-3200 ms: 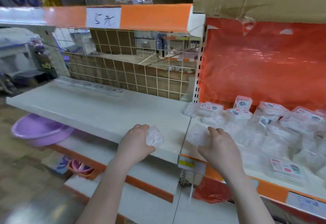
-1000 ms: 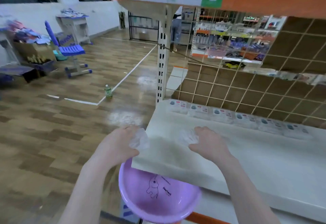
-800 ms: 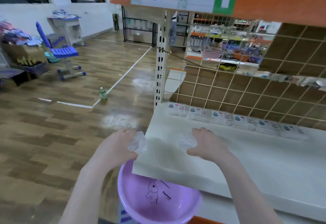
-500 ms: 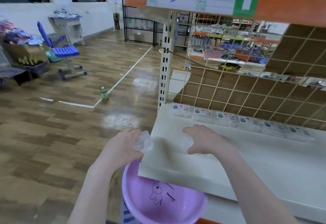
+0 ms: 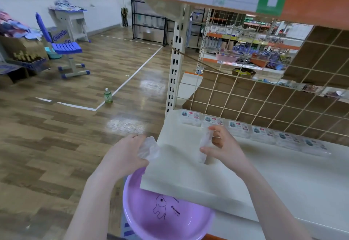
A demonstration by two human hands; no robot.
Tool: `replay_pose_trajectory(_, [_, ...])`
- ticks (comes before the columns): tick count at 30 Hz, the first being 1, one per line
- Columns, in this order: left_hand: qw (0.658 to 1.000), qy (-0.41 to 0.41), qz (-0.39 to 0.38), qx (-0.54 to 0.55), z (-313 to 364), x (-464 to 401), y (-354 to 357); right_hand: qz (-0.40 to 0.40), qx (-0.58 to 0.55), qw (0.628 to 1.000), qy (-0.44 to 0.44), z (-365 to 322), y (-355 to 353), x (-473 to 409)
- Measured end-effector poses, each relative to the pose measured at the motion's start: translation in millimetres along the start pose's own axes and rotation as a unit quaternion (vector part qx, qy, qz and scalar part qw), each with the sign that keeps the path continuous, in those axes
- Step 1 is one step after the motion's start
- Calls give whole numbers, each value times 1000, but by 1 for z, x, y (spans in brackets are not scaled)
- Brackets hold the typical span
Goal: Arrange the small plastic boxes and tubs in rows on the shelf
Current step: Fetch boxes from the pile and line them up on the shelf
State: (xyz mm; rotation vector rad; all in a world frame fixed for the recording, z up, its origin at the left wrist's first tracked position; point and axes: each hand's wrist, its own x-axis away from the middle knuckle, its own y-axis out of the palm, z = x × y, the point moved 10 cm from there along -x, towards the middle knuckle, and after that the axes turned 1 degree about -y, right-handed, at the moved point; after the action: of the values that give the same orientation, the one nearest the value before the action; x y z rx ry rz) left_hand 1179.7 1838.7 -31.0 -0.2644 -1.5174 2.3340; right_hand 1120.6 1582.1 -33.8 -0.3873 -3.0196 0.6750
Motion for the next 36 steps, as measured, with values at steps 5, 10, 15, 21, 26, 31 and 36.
replay_pose_trajectory(5, [1000,-1,-8,9,11,-3,7,26,20,999,-4,22,-24,22])
replay_pose_trajectory(10, [1000,6,-19,8,25,-2,13,9,143,990,7,42,-28,31])
replay_pose_trajectory(15, [1000,7,-24,5,34,1,14,-13,263,965,-14,39,-23,33])
replay_pose_trajectory(21, [1000,4,-29,4,37,3,12,-109,379,918,-27,31,-17,39])
replay_pose_trajectory(26, [999,-3,-32,17,34,5,10,-261,503,818,-100,4,-12,28])
replay_pose_trajectory(31, [999,-4,-37,24,34,3,10,-362,585,715,-121,-5,7,15])
replay_pose_trajectory(36, [999,-1,-29,19,28,3,10,-413,579,694,-112,2,21,6])
